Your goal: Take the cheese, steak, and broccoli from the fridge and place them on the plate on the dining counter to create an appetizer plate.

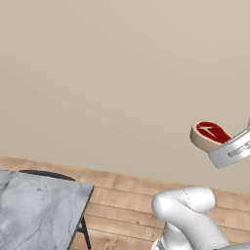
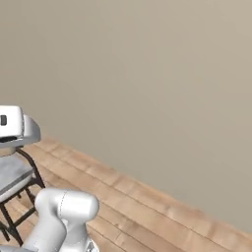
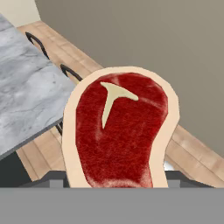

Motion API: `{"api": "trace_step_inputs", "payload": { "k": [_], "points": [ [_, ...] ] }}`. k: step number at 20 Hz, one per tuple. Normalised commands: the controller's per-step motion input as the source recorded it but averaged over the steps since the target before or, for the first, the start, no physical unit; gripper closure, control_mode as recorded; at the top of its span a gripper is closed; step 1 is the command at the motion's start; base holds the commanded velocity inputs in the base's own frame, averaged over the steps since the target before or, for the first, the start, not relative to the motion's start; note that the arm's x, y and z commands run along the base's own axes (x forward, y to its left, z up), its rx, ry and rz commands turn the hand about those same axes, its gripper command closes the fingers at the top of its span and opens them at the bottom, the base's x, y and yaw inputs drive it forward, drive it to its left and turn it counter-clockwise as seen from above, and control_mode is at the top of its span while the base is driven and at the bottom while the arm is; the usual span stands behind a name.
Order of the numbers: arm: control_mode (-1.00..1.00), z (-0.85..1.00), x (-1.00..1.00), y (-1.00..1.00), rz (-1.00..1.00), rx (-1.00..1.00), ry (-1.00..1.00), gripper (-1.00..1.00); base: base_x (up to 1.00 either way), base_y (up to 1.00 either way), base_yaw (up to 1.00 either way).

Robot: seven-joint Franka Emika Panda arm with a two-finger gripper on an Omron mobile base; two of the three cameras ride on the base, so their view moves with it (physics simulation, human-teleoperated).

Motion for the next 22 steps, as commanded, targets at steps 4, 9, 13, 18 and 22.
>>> {"api": "trace_step_inputs", "payload": {
  "k": [4, 9, 13, 18, 22],
  "points": [
    [1.00, 0.00, 0.00, 0.00, 0.00, 0.00, 0.00, 1.00, 1.00, -0.32, 0.57],
    [1.00, 0.00, 0.00, 0.00, 0.00, 0.00, 0.00, 1.00, 1.00, -0.12, 0.67],
    [1.00, 0.00, 0.00, 0.00, 0.00, 0.00, 0.00, 1.00, 1.00, -0.01, 0.75],
    [1.00, 0.00, 0.00, 0.00, 0.00, 0.00, 0.00, 1.00, 1.00, -0.22, 0.62],
    [1.00, 0.00, 0.00, 0.00, 0.00, 0.00, 0.00, 1.00, 1.00, -0.51, 0.50]
  ]
}}
